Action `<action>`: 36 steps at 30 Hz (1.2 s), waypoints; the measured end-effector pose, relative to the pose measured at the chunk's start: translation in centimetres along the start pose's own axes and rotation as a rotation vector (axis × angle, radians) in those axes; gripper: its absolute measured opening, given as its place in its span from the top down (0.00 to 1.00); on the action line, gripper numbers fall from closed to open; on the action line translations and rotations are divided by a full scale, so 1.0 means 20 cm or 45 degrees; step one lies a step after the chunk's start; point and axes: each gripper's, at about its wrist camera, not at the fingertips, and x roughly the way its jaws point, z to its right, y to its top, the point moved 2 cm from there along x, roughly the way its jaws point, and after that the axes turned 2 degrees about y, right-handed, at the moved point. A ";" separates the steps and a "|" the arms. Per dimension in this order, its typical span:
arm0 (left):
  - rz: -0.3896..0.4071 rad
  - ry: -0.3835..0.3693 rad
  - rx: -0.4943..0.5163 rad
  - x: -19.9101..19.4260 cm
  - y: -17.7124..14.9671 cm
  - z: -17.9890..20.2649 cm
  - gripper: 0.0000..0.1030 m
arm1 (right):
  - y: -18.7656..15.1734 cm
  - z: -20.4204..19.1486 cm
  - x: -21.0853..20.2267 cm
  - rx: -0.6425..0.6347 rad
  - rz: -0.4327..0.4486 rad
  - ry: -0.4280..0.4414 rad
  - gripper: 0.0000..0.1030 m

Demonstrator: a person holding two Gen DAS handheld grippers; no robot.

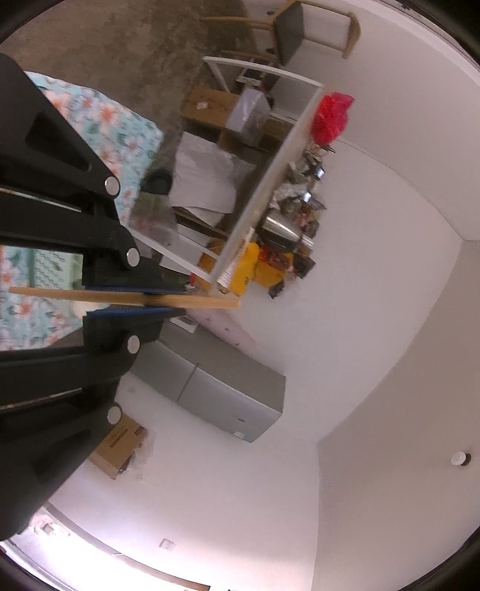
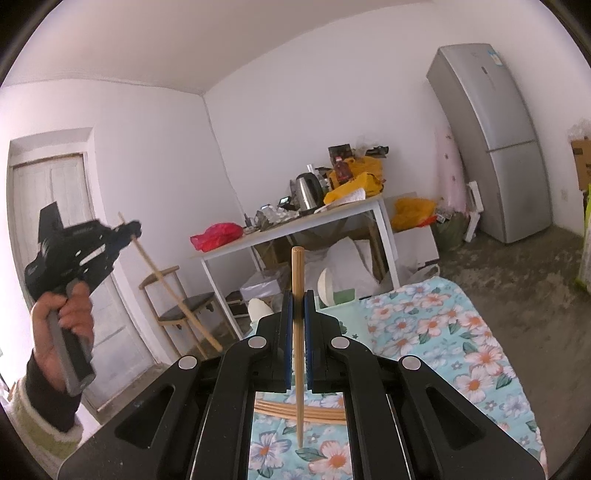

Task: Organize utensils
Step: 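Carry the upright chopstick over the holder with the left tool while the right tool holds its chopstick, then open the left tool to drop its chopstick into the mint-green holder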

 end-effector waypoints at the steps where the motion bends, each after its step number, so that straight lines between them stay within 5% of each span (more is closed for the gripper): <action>1: 0.014 -0.002 0.009 0.04 0.01 0.01 0.94 | 0.00 0.01 0.01 0.009 0.000 0.004 0.96; 7: 0.072 -0.011 0.075 0.29 0.05 0.11 0.94 | 0.00 0.06 0.06 0.053 -0.004 0.029 0.96; 14: 0.088 0.083 0.232 0.64 -0.08 0.14 0.94 | -0.01 0.11 0.11 0.077 -0.010 0.040 0.96; 25: -0.084 0.199 0.210 0.84 -0.43 -0.09 0.94 | -0.06 0.13 0.16 0.081 -0.073 0.023 0.96; 30: -0.144 0.198 0.188 0.74 -0.49 -0.13 0.64 | -0.05 0.12 0.13 0.078 -0.077 0.018 0.96; 36: -0.128 0.184 0.155 0.51 -0.47 -0.13 0.45 | -0.01 0.07 0.09 0.048 -0.072 0.002 0.96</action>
